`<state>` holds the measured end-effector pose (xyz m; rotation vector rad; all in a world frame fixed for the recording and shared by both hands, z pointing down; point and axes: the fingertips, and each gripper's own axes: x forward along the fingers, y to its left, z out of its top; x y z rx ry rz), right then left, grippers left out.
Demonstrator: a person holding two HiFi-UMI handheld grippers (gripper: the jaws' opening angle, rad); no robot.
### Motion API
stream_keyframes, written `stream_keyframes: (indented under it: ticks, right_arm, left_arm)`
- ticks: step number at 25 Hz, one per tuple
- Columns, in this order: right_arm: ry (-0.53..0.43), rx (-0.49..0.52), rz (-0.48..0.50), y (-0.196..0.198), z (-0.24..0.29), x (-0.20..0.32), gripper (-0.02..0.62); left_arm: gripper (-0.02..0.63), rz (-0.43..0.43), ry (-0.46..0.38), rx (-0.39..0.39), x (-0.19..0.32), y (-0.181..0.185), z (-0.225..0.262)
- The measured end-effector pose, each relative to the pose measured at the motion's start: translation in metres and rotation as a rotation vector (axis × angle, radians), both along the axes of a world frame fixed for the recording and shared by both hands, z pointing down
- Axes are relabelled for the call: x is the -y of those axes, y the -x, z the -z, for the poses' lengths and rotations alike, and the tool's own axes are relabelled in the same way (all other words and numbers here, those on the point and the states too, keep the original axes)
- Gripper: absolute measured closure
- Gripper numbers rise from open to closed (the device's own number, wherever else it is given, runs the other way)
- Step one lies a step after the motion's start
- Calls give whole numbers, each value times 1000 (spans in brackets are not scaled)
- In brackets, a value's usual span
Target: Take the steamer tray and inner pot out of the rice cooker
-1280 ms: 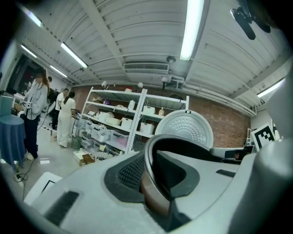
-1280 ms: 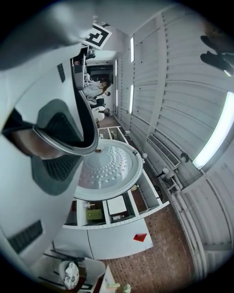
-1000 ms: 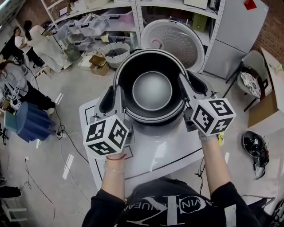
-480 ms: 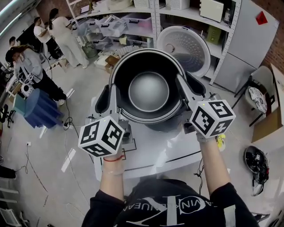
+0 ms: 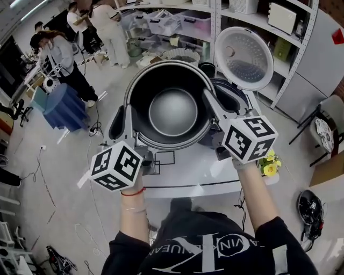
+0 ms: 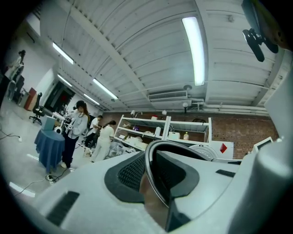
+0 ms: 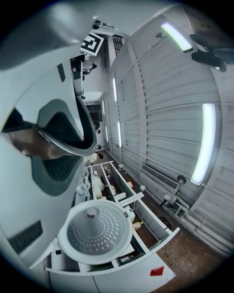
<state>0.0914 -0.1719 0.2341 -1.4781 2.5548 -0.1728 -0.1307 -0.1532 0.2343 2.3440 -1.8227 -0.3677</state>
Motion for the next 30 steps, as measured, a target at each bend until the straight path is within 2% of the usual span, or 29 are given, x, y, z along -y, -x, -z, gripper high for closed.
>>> stream_keyframes:
  ticks: [6,13,20,30]
  right_arm:
    - [55,-10,111,49,-23,-14,499]
    - [152,-20,186,85,-71,-34,499]
    - [247,-42,200,102,-119,-57,500]
    - [397,-29,158,89,-187,-86,503]
  left_arm:
    - [535,111,57,-2,-34,46,-23]
    - [535,169,143,-27,-65,80,-70]
    - [535,160,244,-51,-85,97,-122]
    - [535,100,404,-52,-103,88,-187]
